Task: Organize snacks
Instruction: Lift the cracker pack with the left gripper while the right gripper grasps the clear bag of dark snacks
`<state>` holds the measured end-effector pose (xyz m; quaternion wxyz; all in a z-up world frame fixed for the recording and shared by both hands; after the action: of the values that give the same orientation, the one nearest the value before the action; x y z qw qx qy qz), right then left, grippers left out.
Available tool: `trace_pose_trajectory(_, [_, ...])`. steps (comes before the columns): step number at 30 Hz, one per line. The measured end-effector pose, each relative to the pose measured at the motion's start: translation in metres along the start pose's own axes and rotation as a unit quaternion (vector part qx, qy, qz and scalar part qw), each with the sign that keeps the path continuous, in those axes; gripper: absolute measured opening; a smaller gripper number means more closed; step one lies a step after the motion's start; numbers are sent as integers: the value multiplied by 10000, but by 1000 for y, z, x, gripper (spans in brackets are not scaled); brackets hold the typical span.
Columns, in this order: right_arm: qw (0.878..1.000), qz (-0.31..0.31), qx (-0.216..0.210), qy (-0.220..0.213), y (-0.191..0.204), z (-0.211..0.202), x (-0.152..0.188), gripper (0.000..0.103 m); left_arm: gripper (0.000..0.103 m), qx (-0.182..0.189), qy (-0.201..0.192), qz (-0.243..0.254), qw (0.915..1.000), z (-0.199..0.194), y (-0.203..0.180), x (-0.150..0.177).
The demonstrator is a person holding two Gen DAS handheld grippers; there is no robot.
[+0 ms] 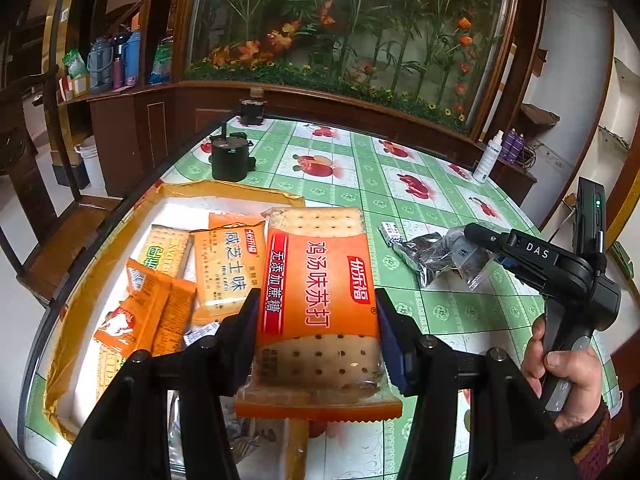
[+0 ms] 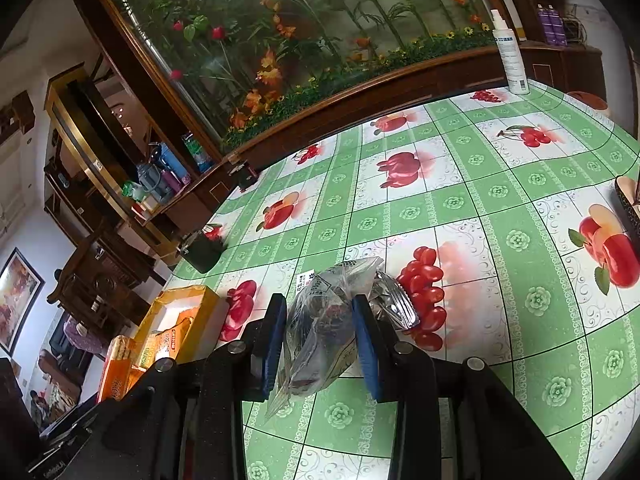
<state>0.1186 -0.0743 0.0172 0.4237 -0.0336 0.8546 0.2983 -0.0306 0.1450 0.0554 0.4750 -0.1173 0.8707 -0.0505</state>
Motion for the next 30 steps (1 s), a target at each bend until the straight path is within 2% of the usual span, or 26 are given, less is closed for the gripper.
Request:
trace_pose_trajectory(9, [9999, 29, -91, -65, 2, -6, -5, 36, 53, -88, -28, -15, 10000, -5, -3, 3])
trace_pose_trajectory(30, [9992, 182, -365, -50, 6, -5, -4, 35, 53, -52, -70, -474, 9988, -3, 33, -12])
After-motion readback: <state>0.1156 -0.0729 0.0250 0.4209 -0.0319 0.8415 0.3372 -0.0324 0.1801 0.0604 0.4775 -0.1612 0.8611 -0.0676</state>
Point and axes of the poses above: each gripper's, at about its wrist camera, not at the fingertips, and z roughly the way its jaws point, y to its left, x to its underside, the point moved 5 cm from there along z, roughly the way its jaws point, and after that the axes turned 7 degrees about -y, right-handed, at the moved point
